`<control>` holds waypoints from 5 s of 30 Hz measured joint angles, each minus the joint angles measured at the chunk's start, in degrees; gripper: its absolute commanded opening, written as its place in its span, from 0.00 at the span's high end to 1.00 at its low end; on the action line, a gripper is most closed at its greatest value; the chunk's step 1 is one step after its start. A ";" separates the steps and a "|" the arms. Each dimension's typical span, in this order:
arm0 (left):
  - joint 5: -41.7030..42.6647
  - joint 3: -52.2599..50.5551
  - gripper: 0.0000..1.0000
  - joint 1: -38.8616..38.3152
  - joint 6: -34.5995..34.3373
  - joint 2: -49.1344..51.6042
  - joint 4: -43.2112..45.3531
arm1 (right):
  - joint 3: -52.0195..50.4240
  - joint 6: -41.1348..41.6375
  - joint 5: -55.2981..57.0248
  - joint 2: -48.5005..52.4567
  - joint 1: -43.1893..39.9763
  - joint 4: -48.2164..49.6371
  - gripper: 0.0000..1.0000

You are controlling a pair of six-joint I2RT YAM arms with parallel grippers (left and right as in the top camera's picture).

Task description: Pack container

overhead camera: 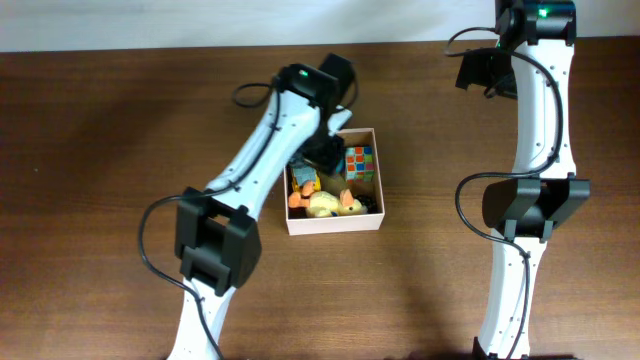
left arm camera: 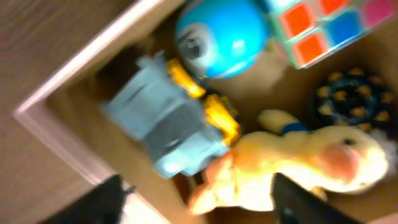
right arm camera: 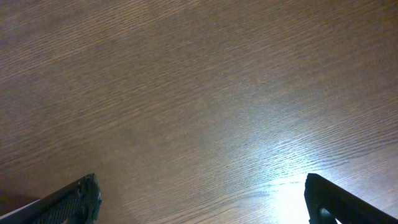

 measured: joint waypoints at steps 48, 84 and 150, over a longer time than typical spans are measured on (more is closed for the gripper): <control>-5.77 18.32 0.01 33.55 -9.60 0.00 -3.45 | 0.00 -0.02 0.00 0.00 0.00 0.00 0.01; -7.89 -31.65 0.01 33.20 -9.68 -60.65 49.81 | 0.00 0.00 0.00 0.00 0.00 0.02 0.01; -0.87 -122.97 0.01 30.73 -4.59 -129.83 73.42 | 0.00 -0.02 0.00 0.00 0.00 0.11 0.01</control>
